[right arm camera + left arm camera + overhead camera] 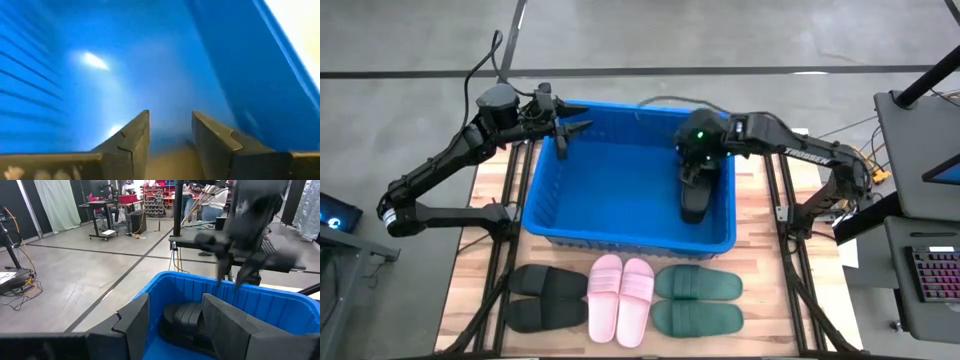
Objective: Pick and place slides into bin
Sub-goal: Adjust the blue bin
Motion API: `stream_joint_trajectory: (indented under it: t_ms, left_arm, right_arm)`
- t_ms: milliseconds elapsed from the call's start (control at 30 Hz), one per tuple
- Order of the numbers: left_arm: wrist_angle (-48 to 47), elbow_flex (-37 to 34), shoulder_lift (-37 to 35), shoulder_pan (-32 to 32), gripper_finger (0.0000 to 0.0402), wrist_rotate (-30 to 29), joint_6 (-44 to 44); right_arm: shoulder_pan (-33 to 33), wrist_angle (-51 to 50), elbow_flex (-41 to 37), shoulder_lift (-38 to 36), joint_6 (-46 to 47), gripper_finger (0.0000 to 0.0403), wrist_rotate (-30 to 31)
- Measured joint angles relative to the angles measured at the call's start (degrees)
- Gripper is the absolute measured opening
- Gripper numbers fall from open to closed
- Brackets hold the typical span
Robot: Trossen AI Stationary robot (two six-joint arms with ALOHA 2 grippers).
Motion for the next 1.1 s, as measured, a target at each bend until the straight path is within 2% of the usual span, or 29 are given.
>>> stream_joint_trajectory:
  t_ms: [67, 133, 267, 367, 633, 867, 1100]
  left_arm:
    - [0.0, 0.0, 0.0, 0.0, 0.0169, 0.0, 0.0]
    - [0.0, 0.0, 0.0, 0.0, 0.0169, 0.0, 0.0]
    - [-0.1, 0.0, -0.1, 0.0, 0.0169, 0.0, 0.0]
    - [-0.1, 0.0, -0.2, 0.0, 0.0169, 0.0, -0.1]
    - [0.0, 0.0, 0.1, 0.0, 0.0169, 0.0, -0.1]
    - [0.0, 0.0, 0.3, 0.0, 0.0169, 0.0, -0.1]
    - [0.0, 0.0, 0.3, 0.0, 0.0169, 0.0, -1.6]
  right_arm:
    - [0.9, 4.9, 2.6, -0.1, -0.6, 0.0129, -5.5]
    - [2.2, 11.1, 4.5, -0.6, -2.9, 0.0125, -8.4]
    - [5.4, 23.8, 5.1, -3.6, -7.5, 0.0115, -8.9]
    - [7.5, 31.6, 2.4, -7.4, -9.5, 0.0108, -9.2]
    - [10.5, 40.2, -12.4, -18.3, -5.2, 0.009, -8.5]
    - [12.2, 48.7, -27.9, -27.9, 1.1, 0.0075, -2.7]
    - [13.0, 51.4, -37.3, -38.6, 0.6, 0.0068, -0.8]
